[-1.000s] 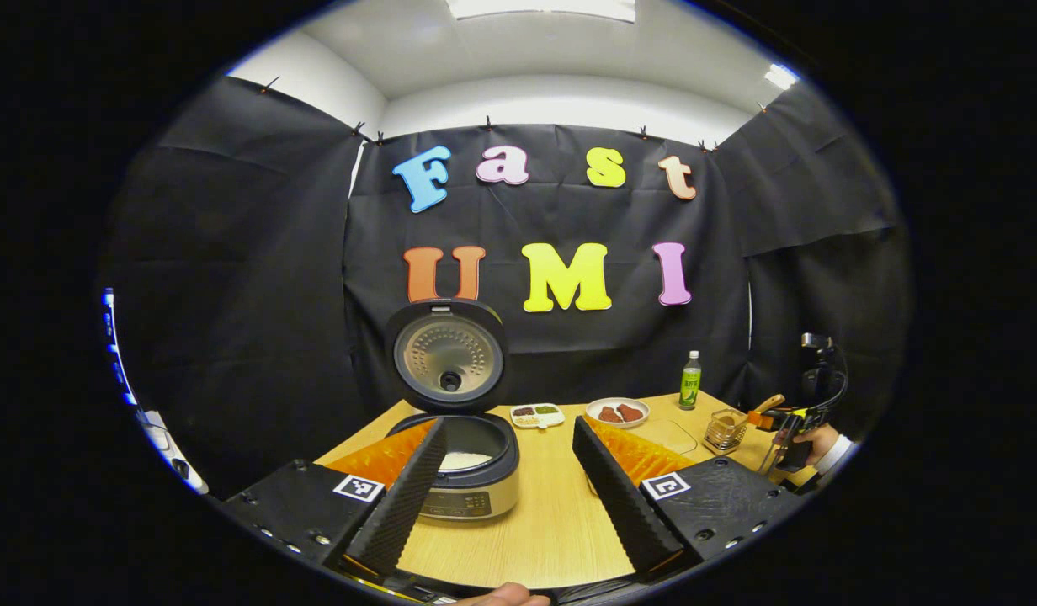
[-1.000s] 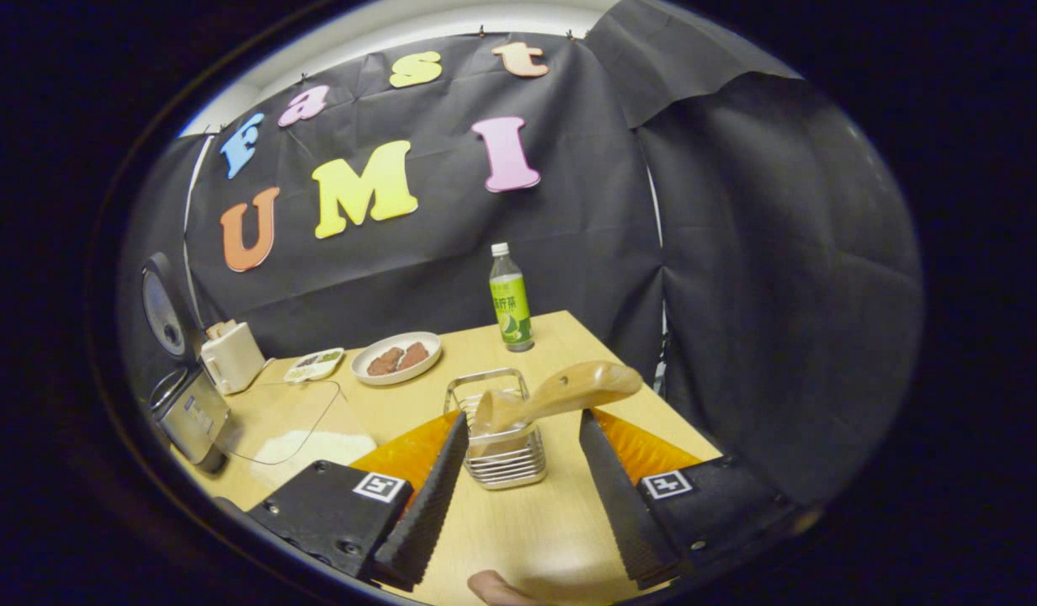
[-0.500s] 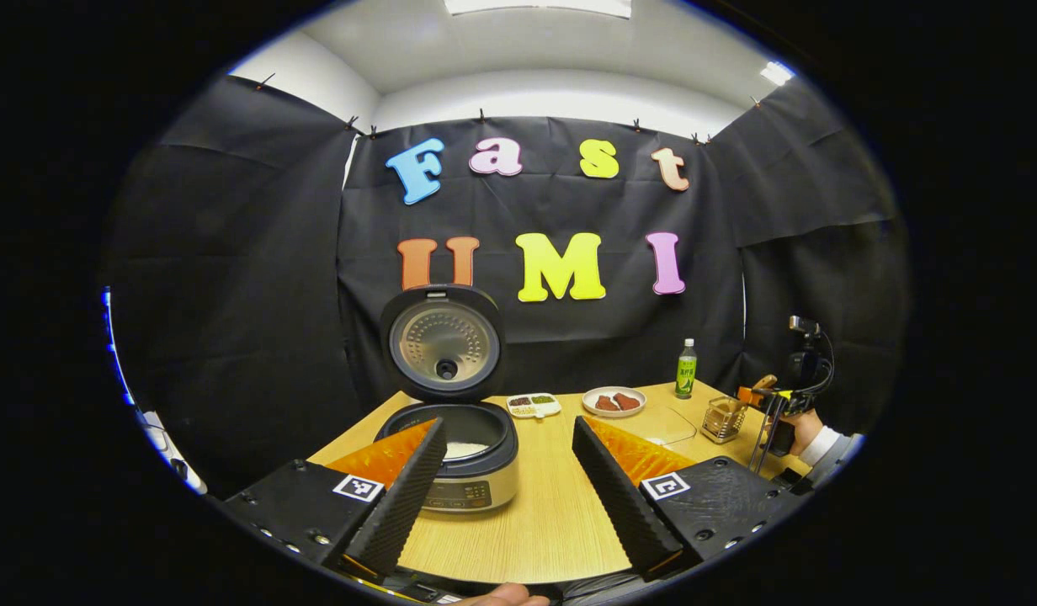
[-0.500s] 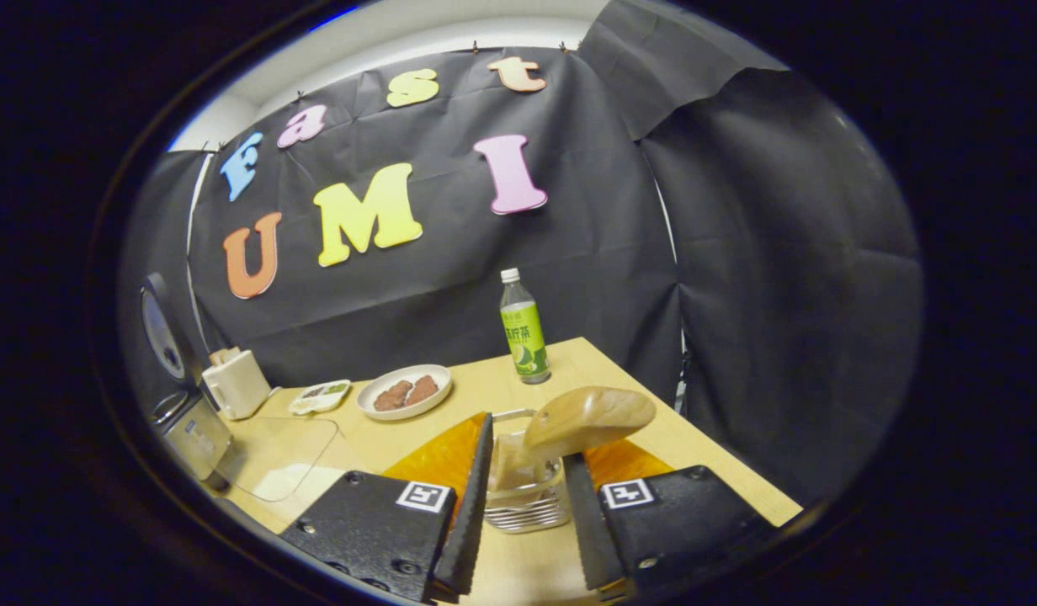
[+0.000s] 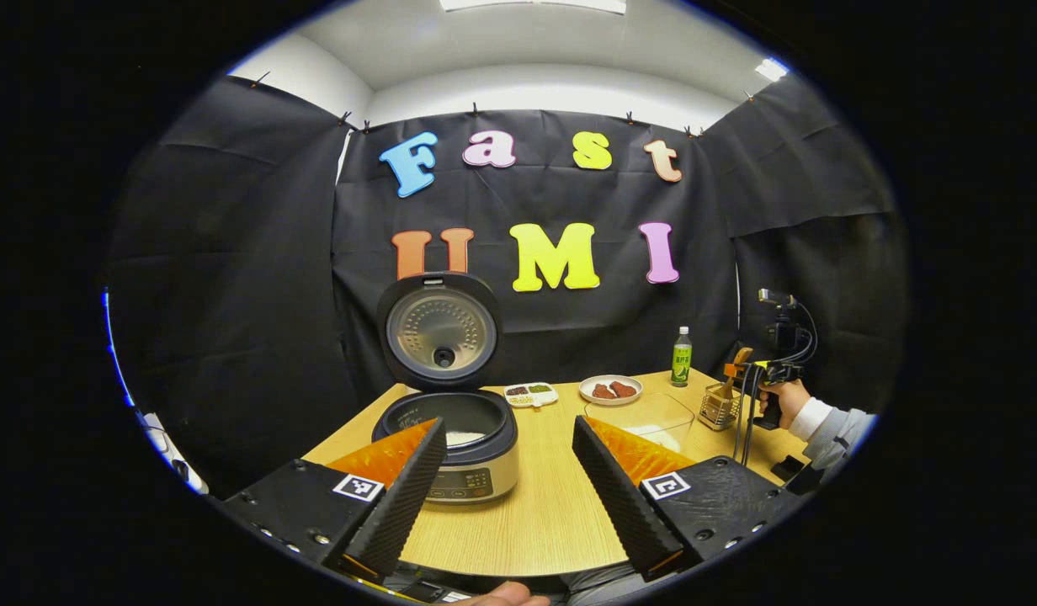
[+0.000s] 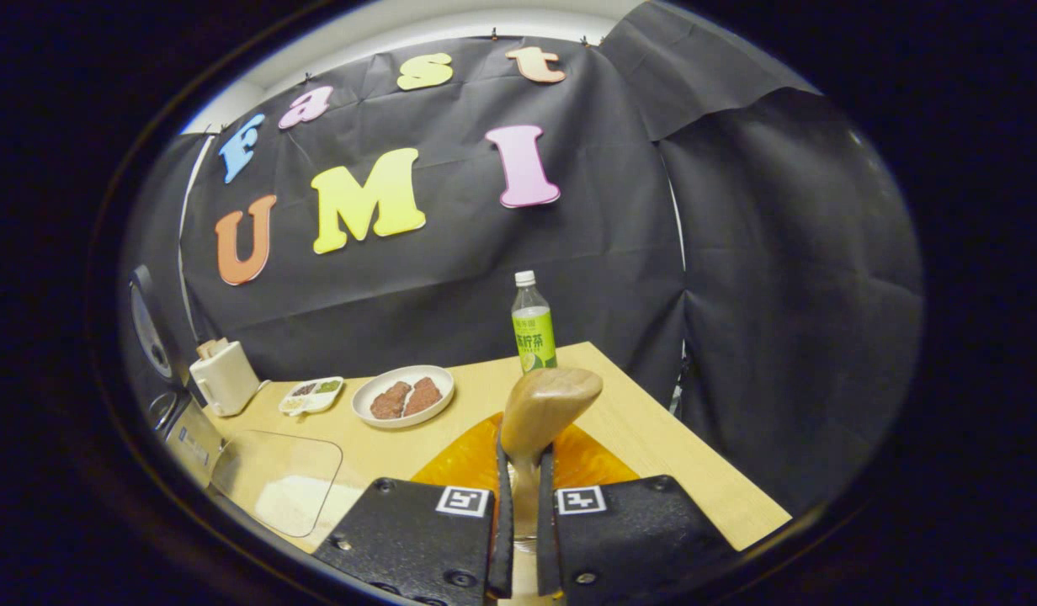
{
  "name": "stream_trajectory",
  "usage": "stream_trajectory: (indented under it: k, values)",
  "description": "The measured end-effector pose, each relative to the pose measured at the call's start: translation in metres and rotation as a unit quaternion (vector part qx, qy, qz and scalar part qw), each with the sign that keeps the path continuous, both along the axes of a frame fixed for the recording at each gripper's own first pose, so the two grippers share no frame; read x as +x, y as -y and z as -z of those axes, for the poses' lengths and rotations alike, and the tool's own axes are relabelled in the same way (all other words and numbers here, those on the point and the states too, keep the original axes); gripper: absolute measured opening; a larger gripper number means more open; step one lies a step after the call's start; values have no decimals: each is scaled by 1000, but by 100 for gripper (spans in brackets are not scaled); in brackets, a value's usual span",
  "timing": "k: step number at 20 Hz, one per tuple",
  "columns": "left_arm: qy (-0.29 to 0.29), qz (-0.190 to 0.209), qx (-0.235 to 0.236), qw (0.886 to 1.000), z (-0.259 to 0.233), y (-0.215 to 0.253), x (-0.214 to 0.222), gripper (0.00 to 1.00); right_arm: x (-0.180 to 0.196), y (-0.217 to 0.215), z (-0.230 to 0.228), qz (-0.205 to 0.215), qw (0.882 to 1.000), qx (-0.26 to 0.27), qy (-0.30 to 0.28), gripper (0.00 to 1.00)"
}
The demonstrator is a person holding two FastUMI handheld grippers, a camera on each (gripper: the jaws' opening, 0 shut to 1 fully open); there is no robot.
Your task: Close the left gripper, press the button to open the rice cooker; take a wooden spoon from the chopstick holder with the right hand, scoop a spoonful of rice and pour it into the rice cooker, then put the wooden spoon back into the chopstick holder.
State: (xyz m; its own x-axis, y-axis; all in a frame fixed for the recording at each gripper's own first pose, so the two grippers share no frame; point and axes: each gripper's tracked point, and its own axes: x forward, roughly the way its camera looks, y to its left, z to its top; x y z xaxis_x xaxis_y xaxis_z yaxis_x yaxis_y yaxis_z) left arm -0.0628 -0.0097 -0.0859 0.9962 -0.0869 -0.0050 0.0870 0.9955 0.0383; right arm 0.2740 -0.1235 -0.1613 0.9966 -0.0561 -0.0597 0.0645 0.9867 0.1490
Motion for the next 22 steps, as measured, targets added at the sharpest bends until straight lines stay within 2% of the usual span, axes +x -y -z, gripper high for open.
stream_trajectory:
  k: [4, 7, 11, 15, 22]
  values:
    - [9, 4, 1, 1000, -1, 1, -7, 96, -10, 0, -35, 0, 999, -4, 34, 12]
    - [12, 3, 7, 1000, 1, 1, -9, 96, -26, -6, -67, -1, 998, -42, 52, 11]
    - [18, 1, 3, 1000, -7, -3, -14, 96, -51, -25, -100, -10, 996, -65, 65, 11]
    - [28, -5, -7, 1000, -17, -11, -22, 96, -68, -62, -118, -29, 994, -86, 61, 11]
    - [32, -21, -6, 999, -26, -31, -34, 96, -74, -164, -113, -110, 988, -96, 48, 11]
